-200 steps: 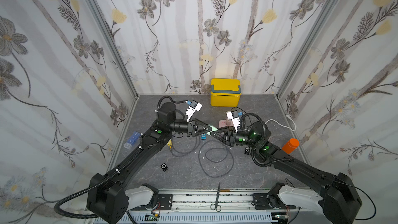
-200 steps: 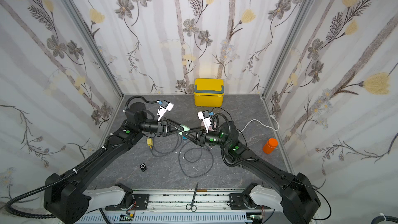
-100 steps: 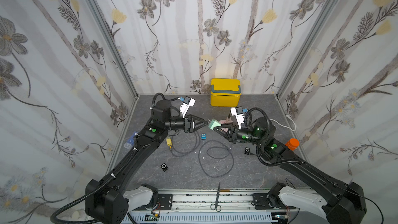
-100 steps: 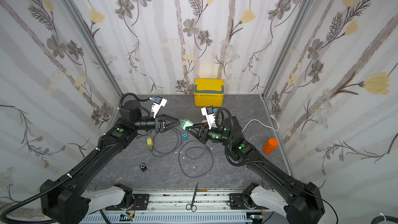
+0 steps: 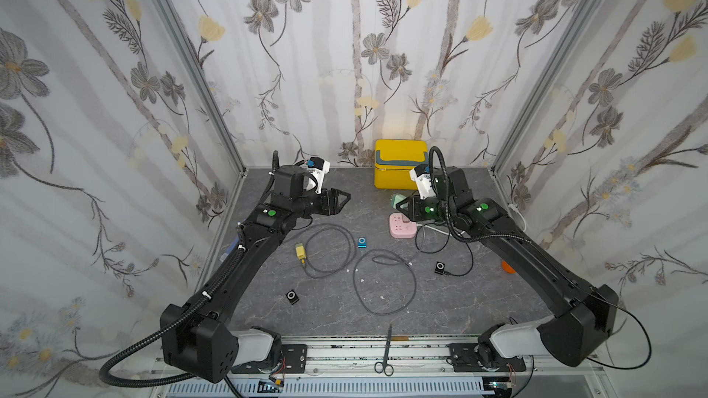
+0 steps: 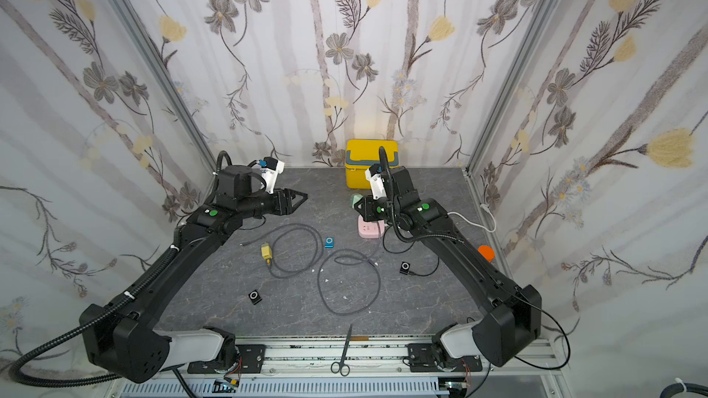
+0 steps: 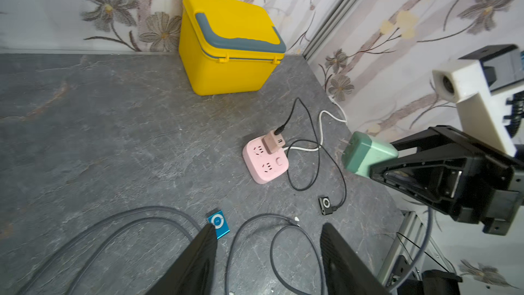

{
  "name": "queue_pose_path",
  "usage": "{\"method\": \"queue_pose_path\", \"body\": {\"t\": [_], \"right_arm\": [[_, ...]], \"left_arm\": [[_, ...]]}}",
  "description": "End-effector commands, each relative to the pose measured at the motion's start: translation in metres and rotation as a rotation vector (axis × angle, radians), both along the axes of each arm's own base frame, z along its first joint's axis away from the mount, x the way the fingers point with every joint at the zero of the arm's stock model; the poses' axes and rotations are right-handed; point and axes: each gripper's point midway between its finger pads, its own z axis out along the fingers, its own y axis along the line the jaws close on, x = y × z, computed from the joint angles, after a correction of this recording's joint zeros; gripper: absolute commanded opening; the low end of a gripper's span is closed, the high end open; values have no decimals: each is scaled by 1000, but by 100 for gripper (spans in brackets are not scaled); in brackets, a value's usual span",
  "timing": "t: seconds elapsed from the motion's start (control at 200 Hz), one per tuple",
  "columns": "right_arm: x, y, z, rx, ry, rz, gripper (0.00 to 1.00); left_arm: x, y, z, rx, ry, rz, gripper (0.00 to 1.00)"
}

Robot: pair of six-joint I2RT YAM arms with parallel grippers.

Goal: Charge mp3
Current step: Pick up the plug from the center of the board.

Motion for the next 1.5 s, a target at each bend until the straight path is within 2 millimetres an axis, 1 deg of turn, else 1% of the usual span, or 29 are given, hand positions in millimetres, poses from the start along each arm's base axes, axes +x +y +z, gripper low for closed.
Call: {"method": "queue_pose_path", "body": {"t": [0.0,0.02,0.035,0.085,0.09,0.1,0.17,0.26,0.3,0.38,0.41,0.43,0.445,0.49,0.525,0.575,0.629,0.784,0.844,0.904,0.914,0.934,1.024,1.129,1.289,1.354,1.384,1.449,1.494], "right_arm": [[6,-28,-28,-236,98,-24,0],[7,-29,-26,-235,102,-25,0],[11,-28,-34,-246,127,-24,0],[18,-27,-38,-250,150,-25,0],[19,-27,-38,-250,150,-25,0],[20,-26,-39,-251,151,-27,0],[29,-24,-42,-251,162,-34,0],[31,-19,-49,-248,187,-19,0],[30,-15,-52,-237,197,-3,0],[23,-5,-54,-206,213,62,0],[18,0,-54,-191,213,93,0],[15,4,-53,-180,207,117,0],[13,6,-52,-171,204,131,0],[6,10,-48,-147,197,172,0],[2,11,-46,-131,187,189,0],[-2,13,-41,-107,177,215,0],[-8,16,-38,-75,180,254,0],[-36,33,-42,-4,242,415,0],[-43,36,-43,-10,246,441,0],[-53,40,-42,3,251,476,0],[-54,40,-40,7,250,482,0],[-57,41,-40,12,252,490,0],[-68,43,-35,20,244,520,0],[-77,45,-31,39,243,541,0],[-96,56,-36,40,263,606,0],[-103,60,-36,38,264,632,0],[-105,62,-36,36,265,641,0],[-109,64,-36,37,267,655,0],[-109,65,-36,37,266,658,0]], "left_arm": [[17,10,-6,80,-21,60,61],[19,10,-8,85,-18,59,61],[20,9,-11,90,-13,57,61],[23,8,-21,107,10,53,61],[25,8,-16,103,-3,53,61],[27,7,-12,102,-10,52,61],[32,2,-19,113,2,28,60],[36,-9,-34,129,26,-21,57],[35,-17,-40,144,19,-61,55],[24,-40,-50,165,-33,-174,54],[16,-50,-51,153,-53,-239,54],[10,-57,-46,135,-77,-282,54],[3,-59,-54,132,-67,-310,54],[-9,-68,-54,114,-111,-380,54],[-15,-70,-52,133,-165,-404,55],[-20,-69,-54,181,-237,-398,57],[-31,-69,-59,235,-310,-425,59],[-52,-71,-68,316,-469,-457,62],[-62,-76,-67,336,-546,-467,63],[-70,-82,-72,366,-630,-475,64],[-73,-82,-66,365,-659,-467,64],[-76,-83,-62,368,-691,-463,64],[-78,-85,-56,400,-768,-433,66],[-80,-91,-57,433,-803,-451,69],[-82,-102,-61,451,-829,-494,70],[-84,-106,-57,458,-851,-503,70],[-82,-110,-65,470,-839,-512,70],[-82,-112,-65,474,-845,-520,68],[-82,-113,-64,475,-846,-521,65]]}}
